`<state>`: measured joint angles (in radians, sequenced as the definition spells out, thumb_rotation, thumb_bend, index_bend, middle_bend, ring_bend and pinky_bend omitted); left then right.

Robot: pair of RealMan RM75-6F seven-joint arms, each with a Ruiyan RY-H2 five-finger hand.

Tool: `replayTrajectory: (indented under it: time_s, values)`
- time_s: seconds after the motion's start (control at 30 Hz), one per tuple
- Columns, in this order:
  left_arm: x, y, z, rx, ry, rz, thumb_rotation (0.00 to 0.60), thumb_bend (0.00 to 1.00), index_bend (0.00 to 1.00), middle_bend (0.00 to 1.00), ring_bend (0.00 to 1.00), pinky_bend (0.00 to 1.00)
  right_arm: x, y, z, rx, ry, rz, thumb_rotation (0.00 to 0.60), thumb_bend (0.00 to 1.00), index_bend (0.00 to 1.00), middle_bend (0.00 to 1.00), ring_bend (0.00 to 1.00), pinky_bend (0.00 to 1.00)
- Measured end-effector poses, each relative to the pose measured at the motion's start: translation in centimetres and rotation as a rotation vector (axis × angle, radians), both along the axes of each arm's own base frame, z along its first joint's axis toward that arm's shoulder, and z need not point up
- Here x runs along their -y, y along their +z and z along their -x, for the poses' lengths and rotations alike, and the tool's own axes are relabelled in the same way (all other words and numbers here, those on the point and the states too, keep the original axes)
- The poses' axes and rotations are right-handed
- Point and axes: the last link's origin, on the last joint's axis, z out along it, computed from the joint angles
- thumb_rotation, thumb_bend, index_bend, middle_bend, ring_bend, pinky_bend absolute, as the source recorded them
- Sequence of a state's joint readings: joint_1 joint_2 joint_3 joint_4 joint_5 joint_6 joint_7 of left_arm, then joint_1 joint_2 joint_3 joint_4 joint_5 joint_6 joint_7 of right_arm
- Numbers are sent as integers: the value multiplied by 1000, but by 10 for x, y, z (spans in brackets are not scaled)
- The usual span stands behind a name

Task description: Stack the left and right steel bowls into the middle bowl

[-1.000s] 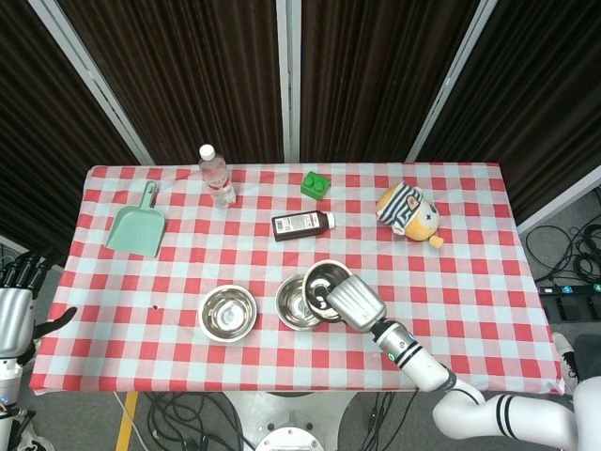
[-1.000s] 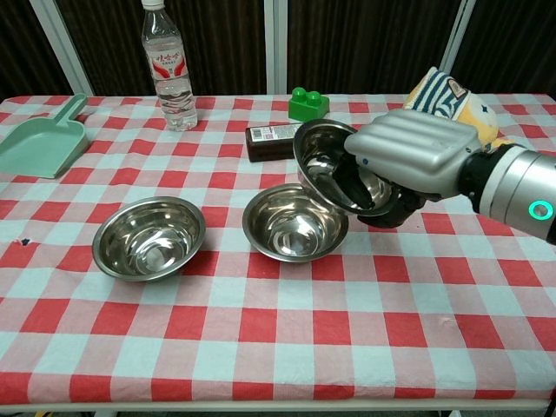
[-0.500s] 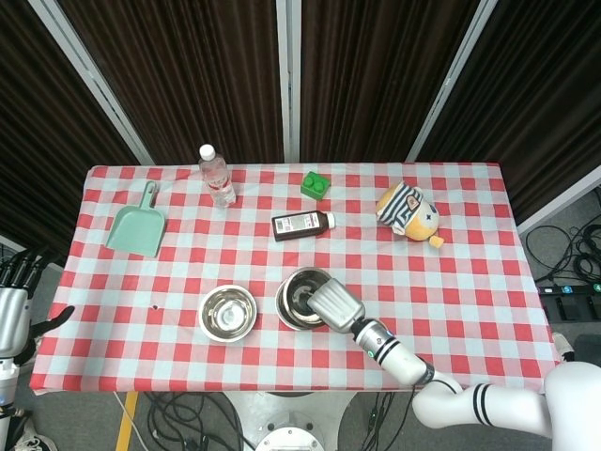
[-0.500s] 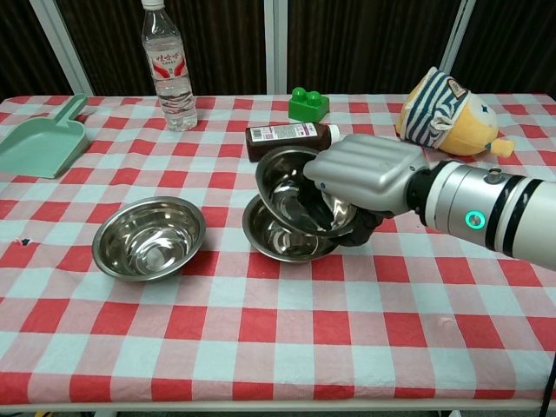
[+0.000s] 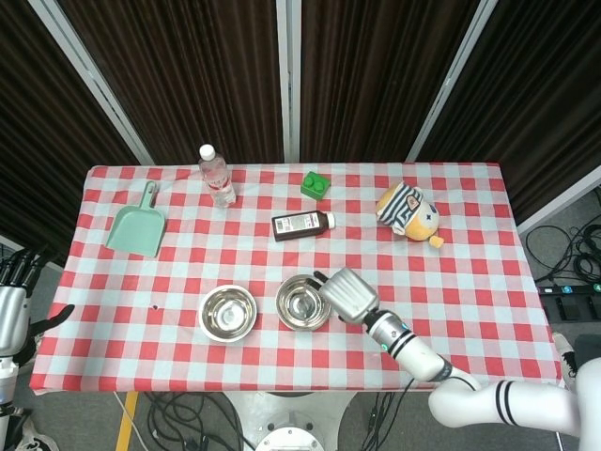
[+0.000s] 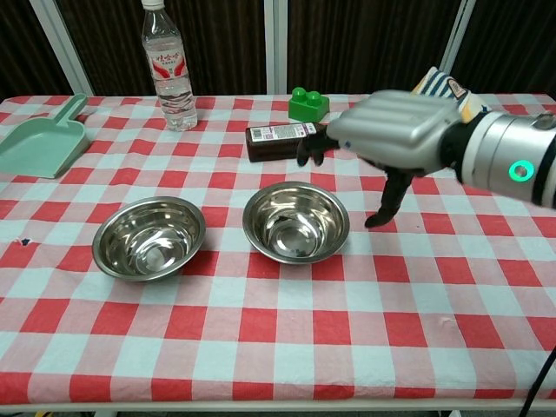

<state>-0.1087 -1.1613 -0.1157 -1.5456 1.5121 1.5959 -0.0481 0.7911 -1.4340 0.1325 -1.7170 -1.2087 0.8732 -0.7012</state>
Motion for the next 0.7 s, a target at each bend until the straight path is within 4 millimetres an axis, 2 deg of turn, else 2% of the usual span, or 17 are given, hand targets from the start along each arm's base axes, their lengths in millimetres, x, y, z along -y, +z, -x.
replayTrajectory:
  time_s: [0.17,0.23,0.27,0.3,0.33,0.4,0.43,0.53,0.63,0.7]
  values:
    - [-2,-5,0,-1,6,19,600,120,266,254,175,231,-1,66,10,46,-14,148,600,0,208,267,723,721]
    - [-3,-9,1,-6,9,32,600,120,266,255,175,231,-5,97,22,71,-37,226,600,0,208,267,663,710]
    - [-4,-11,1,-11,11,42,600,120,266,255,175,231,-8,110,28,83,-51,261,600,0,207,261,593,679]
    - [-4,-13,1,-14,11,51,600,120,266,255,175,231,-10,122,35,97,-65,296,600,0,208,249,470,596]
    - [-5,-15,0,-18,11,61,600,120,266,255,175,231,-16,141,48,122,-91,352,600,0,208,239,387,531]
    - [-6,-21,-1,-30,6,82,600,120,266,254,175,230,-24,157,60,154,-118,404,600,0,193,186,152,296]
    - [-7,-23,-2,-37,3,91,600,120,266,254,175,231,-31,169,71,181,-140,444,600,0,174,151,82,211]
    - [-8,-31,-6,-59,-6,125,600,120,266,254,175,232,-53,196,102,236,-207,532,600,57,104,58,1,35]
    - [-7,-39,-10,-83,-15,162,600,120,266,254,175,234,-77,218,130,232,-291,579,600,203,44,10,0,0]
    - [-4,-46,-15,-97,-25,195,600,120,266,254,175,242,-88,228,142,219,-331,594,600,237,35,7,0,0]
